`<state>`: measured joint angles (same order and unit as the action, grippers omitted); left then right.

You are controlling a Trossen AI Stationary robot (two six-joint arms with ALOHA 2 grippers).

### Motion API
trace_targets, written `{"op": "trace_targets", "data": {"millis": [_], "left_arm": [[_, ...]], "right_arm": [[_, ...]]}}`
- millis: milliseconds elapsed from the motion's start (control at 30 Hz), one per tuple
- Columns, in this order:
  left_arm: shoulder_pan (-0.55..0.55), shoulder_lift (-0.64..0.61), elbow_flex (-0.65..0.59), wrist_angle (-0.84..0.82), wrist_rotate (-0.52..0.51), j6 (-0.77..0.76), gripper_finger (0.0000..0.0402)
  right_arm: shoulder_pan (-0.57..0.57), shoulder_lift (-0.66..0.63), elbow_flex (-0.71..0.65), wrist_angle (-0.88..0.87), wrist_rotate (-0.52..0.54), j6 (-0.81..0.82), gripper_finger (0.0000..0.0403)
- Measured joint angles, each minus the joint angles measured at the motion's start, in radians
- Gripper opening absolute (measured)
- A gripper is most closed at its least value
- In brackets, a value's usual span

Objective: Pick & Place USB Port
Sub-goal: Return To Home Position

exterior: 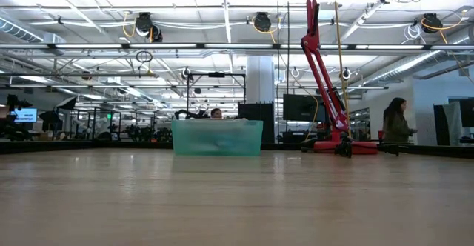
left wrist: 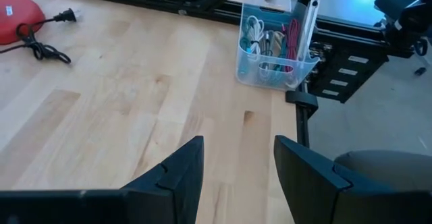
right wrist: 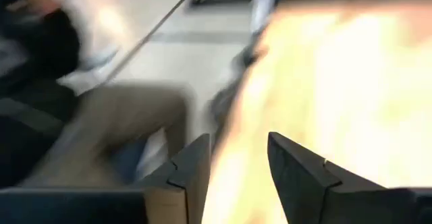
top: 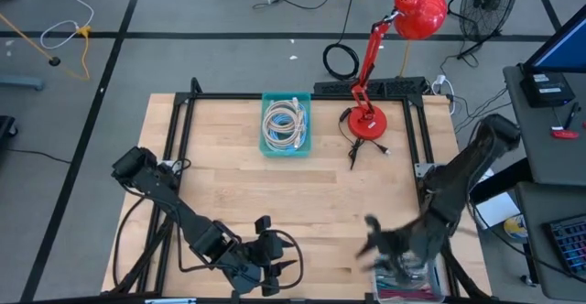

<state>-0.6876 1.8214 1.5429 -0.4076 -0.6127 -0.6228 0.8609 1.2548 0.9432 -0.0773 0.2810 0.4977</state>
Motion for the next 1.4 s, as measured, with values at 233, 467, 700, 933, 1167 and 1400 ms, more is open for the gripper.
{"op": "trace_targets", "data": {"millis": [233,467,700,933,1167,1400], "left_arm": [[0.0,0.0,0.0,-0.002,0.007,0.001,0.0184],[0.0,0.0,0.0,-0.008,0.01,0.001,0.0184],[0.0,0.0,0.0,-0.009,0.011,-0.019,0.0184],[-0.024,0.0,0.0,-0.015,0.011,-0.072,0.0184],[-0.063,0.0,0.0,-0.015,-0.024,-0.136,0.0184],[-0.083,0.0,0.0,-0.006,-0.089,-0.166,0.0184]], "right_arm": [[-0.161,-0.159,0.0,-0.016,0.302,-0.39,0.0078],[-0.447,-0.221,0.0,-0.023,0.34,-0.658,0.0005],[-0.866,-0.232,0.0,-0.062,-0.1,-0.605,0.0],[-1.088,-0.223,-0.06,-0.115,-0.538,-0.576,0.0],[-1.001,-0.385,-0.439,0.138,-0.396,-0.552,0.0],[-0.892,-0.654,-0.75,0.363,-0.281,-0.489,0.0]]}}
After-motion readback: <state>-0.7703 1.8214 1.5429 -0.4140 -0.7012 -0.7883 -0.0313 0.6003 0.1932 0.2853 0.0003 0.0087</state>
